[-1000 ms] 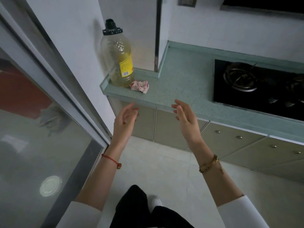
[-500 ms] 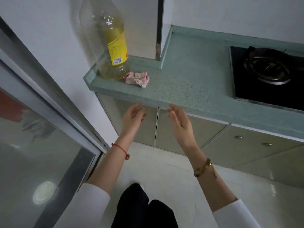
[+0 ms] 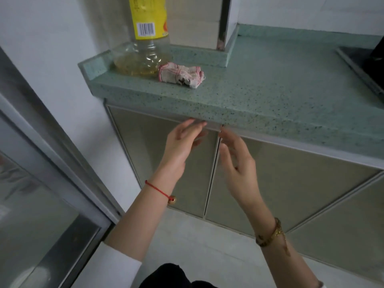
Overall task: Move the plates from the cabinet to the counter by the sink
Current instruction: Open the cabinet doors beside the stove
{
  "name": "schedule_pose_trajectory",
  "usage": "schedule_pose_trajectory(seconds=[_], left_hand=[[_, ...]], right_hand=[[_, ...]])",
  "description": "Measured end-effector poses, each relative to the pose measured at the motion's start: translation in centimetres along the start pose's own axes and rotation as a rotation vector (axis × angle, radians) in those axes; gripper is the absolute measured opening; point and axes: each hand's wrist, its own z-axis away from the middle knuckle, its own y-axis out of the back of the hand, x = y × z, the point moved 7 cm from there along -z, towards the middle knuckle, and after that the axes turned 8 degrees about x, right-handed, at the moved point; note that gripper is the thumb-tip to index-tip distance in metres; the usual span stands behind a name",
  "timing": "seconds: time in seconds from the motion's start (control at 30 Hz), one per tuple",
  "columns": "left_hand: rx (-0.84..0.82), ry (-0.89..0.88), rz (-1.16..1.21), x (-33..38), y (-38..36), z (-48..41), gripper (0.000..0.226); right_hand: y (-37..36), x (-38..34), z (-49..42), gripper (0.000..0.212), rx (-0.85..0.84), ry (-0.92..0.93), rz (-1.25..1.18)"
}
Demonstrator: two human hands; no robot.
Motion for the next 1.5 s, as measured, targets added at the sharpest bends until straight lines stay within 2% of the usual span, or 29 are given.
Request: schedule_pose_trajectory(seconds=[0.13,0.2,0.3,0.37,0.53,0.63,0.87,1.03,1.23,1.3,1.43,1.5], left_hand=[[-0.139,-0.069,0.103,-0.6,-0.6,-0.9,0.014],[-0.172,-0.09,0.148,-1.1,-0.8,-1.3,0.017],[-0.17,-0.102,0.185,-1.5,-0.7,-1.6,0.038],[-0.17,-0.121,0.197,-1.6,-0.3,-1.3,0.043],[-0.198,-0.137,0.227,-1.7,1.6,0.0,0.025],[-0.202,-0.17,0.193,-1.6,3.4,1.4,0.021],[-0.203,-0.236,0.166,-1.0,9.0,5.1,0.027],[-0.165,-0.269,0.156,-0.5,13.3,7.6,0.033],[-0.159,-0.42,0.15,0.3,17.5,12.2,0.049],[-0.075,-0.516,0.071,0.2,19.0,13.6,0.051],[0.363,-0.71,-0.152,-0.3,24.0,16.0,0.046],[0.47,-0.787,-0.205,-0.8,26.1,17.0,0.041]], right_hand=[[-0.5,2.0,0.4,0.039,0.023,0.141,0.029],[-0.7,2.7,0.4,0.041,0.022,0.178,0.034],[-0.6,3.3,0.0,0.043,0.039,0.225,0.052],[-0.3,3.4,-0.4,0.044,0.054,0.256,0.069],[-0.6,3.0,-0.7,0.044,0.051,0.278,0.0],[-1.7,2.4,0.0,0.044,-0.021,0.274,-0.074],[-7.1,-2.0,4.0,0.043,-0.332,0.447,-0.339],[-10.1,-4.0,7.0,0.044,-0.412,0.519,-0.429],[-13.9,-7.1,9.8,0.038,-0.481,0.655,-0.532],[-15.5,-8.4,10.8,0.038,-0.517,0.706,-0.54],[-19.6,-10.7,13.1,0.038,-0.564,0.767,-0.462],[-22.0,-11.9,14.3,0.042,-0.559,0.818,-0.394]])
